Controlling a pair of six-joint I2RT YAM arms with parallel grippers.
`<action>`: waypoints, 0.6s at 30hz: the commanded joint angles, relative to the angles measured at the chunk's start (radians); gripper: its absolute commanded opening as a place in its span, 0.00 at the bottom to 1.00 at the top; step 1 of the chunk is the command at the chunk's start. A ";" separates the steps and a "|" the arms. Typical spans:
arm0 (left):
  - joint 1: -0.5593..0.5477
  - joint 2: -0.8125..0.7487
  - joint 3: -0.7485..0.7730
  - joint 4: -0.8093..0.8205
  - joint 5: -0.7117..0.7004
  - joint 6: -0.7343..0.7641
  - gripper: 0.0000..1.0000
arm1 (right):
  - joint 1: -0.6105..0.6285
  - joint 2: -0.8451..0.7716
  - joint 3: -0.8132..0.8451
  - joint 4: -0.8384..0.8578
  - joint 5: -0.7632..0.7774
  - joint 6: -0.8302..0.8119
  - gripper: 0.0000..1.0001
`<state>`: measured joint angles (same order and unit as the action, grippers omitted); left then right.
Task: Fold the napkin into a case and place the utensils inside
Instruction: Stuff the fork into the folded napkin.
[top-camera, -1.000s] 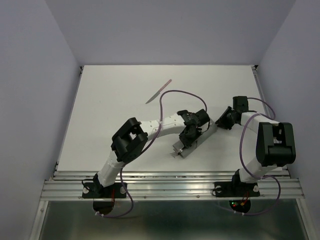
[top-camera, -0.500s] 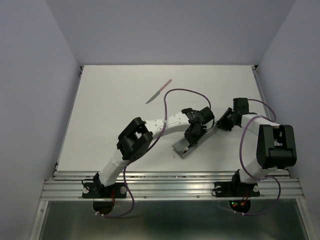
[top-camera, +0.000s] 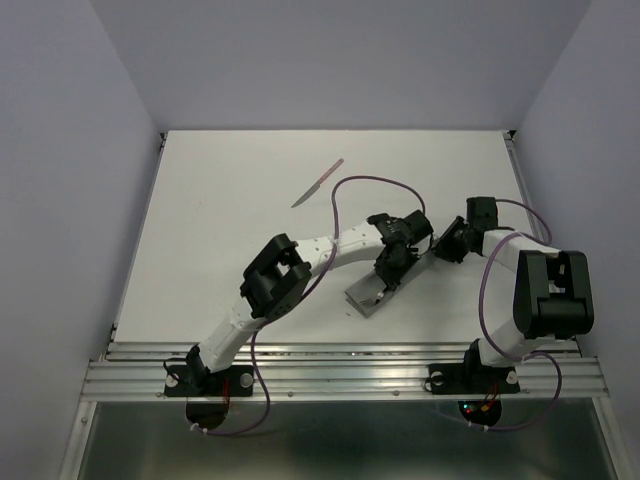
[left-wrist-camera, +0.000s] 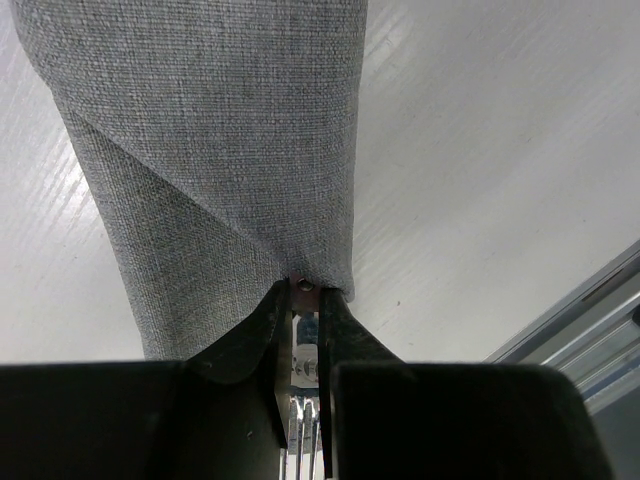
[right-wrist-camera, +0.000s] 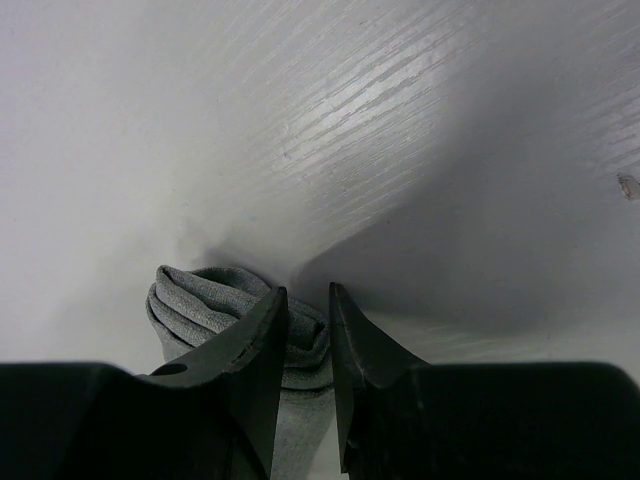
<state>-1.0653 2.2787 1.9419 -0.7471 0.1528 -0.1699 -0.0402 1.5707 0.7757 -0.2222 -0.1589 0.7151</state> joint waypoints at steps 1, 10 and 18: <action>0.005 0.001 0.051 0.012 -0.002 -0.014 0.00 | -0.001 -0.001 -0.038 -0.046 0.005 -0.009 0.30; 0.004 -0.067 -0.017 0.025 -0.021 -0.019 0.45 | -0.001 0.000 -0.032 -0.049 0.010 -0.008 0.30; 0.004 -0.102 -0.020 0.006 0.001 -0.006 0.56 | -0.001 0.002 -0.013 -0.065 0.027 -0.016 0.32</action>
<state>-1.0630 2.2749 1.9083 -0.7242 0.1452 -0.1921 -0.0399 1.5654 0.7696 -0.2165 -0.1596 0.7147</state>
